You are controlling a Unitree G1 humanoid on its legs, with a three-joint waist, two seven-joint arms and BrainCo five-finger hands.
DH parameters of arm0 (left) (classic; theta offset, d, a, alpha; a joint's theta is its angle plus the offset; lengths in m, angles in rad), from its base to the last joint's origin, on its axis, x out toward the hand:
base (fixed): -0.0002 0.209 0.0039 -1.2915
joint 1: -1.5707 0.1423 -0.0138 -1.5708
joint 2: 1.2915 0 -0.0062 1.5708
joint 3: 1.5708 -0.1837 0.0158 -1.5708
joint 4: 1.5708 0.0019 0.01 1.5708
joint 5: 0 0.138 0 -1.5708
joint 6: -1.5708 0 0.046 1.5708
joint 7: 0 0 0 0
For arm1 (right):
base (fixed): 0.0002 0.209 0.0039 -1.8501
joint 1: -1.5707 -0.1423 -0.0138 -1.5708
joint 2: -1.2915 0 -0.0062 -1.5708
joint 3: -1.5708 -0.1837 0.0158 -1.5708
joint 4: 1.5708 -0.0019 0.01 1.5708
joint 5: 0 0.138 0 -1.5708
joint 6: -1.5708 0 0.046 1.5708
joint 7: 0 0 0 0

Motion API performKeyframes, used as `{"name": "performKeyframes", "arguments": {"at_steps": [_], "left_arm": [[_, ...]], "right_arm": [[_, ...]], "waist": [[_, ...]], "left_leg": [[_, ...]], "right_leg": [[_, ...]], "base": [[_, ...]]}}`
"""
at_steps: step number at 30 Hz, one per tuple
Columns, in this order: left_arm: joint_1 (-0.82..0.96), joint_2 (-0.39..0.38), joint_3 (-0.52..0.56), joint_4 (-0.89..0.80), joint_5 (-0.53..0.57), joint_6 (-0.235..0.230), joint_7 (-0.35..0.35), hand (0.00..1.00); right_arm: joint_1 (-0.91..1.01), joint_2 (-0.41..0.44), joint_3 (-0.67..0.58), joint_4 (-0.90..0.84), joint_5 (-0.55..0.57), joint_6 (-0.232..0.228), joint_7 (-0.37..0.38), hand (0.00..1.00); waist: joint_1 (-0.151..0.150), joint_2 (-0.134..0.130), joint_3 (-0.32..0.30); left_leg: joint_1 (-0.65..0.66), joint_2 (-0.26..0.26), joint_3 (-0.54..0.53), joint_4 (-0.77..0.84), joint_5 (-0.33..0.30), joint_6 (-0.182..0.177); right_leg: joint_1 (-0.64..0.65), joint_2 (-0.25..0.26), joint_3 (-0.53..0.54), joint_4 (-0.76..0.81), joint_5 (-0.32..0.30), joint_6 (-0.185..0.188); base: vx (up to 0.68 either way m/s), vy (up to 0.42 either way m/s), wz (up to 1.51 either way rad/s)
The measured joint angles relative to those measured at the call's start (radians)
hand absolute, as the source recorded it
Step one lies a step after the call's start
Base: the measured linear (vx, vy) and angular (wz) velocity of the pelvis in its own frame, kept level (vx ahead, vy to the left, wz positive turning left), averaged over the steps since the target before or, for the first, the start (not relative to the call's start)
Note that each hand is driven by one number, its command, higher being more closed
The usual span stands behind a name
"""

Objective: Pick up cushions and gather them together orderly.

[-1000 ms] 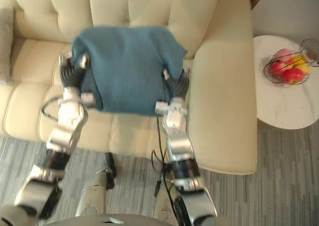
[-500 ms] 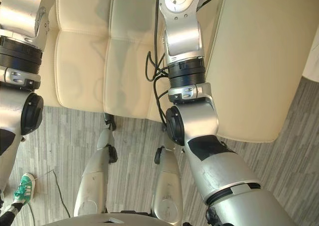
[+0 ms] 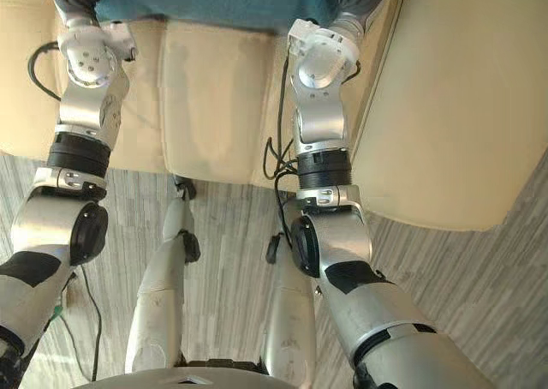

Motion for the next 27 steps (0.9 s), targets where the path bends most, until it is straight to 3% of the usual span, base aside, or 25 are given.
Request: {"name": "performKeyframes", "arguments": {"at_steps": [5, 11, 14, 18, 21, 24, 27], "left_arm": [[0.019, 0.0, 0.009, -0.001, -0.039, -0.015, -0.017, 0.0], [0.077, 0.008, -0.005, -0.019, -0.045, -0.018, -0.033, 0.0], [0.137, 0.028, -0.003, -0.09, -0.044, -0.018, -0.047, 0.0], [0.325, 0.051, 0.045, -0.259, -0.046, -0.02, -0.069, 0.0], [0.552, 0.052, 0.089, -0.395, -0.055, -0.045, -0.092, 0.0], [0.748, 0.005, 0.142, -0.468, -0.065, -0.059, -0.113, 0.0], [0.986, -0.101, 0.162, -0.457, -0.114, -0.058, -0.169, 0.0]], "right_arm": [[0.023, -0.035, 0.015, 0.0, 0.105, -0.015, 0.077, 0.0], [0.097, -0.058, 0.023, -0.007, 0.123, -0.047, 0.117, 0.0], [0.217, -0.087, 0.018, -0.129, 0.134, -0.049, 0.139, 0.0], [0.443, -0.123, -0.004, -0.312, 0.143, -0.053, 0.185, 0.0], [0.685, -0.126, -0.024, -0.437, 0.143, -0.075, 0.228, 0.0], [0.872, -0.112, -0.022, -0.506, 0.143, -0.09, 0.274, 0.0], [1.071, -0.023, -0.003, -0.502, 0.153, -0.092, 0.353, 0.0]], "waist": [[0.003, 0.0, 0.0], [0.008, 0.0, 0.0], [0.01, 0.0, 0.0], [0.009, -0.001, 0.0], [0.015, -0.003, -0.018], [0.015, -0.004, -0.042], [0.016, -0.005, -0.103]], "left_leg": [[0.011, 0.019, 0.008, 0.0, 0.006, -0.008], [0.036, 0.03, 0.02, 0.0, 0.005, -0.009], [0.053, 0.035, 0.02, 0.0, 0.005, -0.009], [0.138, 0.042, 0.018, 0.0, 0.003, -0.012], [0.239, 0.049, 0.016, 0.0, -0.019, -0.021], [0.303, 0.051, 0.008, 0.0, -0.045, -0.02], [0.383, 0.055, 0.003, 0.0, -0.063, -0.019]], "right_leg": [[-0.002, 0.017, 0.009, 0.02, -0.005, -0.003], [-0.002, 0.027, 0.027, 0.059, -0.023, -0.006], [0.001, 0.03, 0.027, 0.092, -0.038, -0.007], [0.062, 0.035, 0.025, 0.149, -0.081, -0.009], [0.131, 0.038, 0.023, 0.223, -0.15, -0.015], [0.184, 0.038, 0.014, 0.257, -0.197, -0.017], [0.271, 0.038, -0.003, 0.256, -0.221, -0.02]], "base": [[-0.01, 0.03, -0.09], [-0.03, 0.023, -0.07], [-0.02, 0.009, 0.0], [-0.02, 0.004, 0.0], [-0.01, -0.061, 0.04], [0.03, -0.063, 0.09], [0.06, -0.075, 0.07]]}}
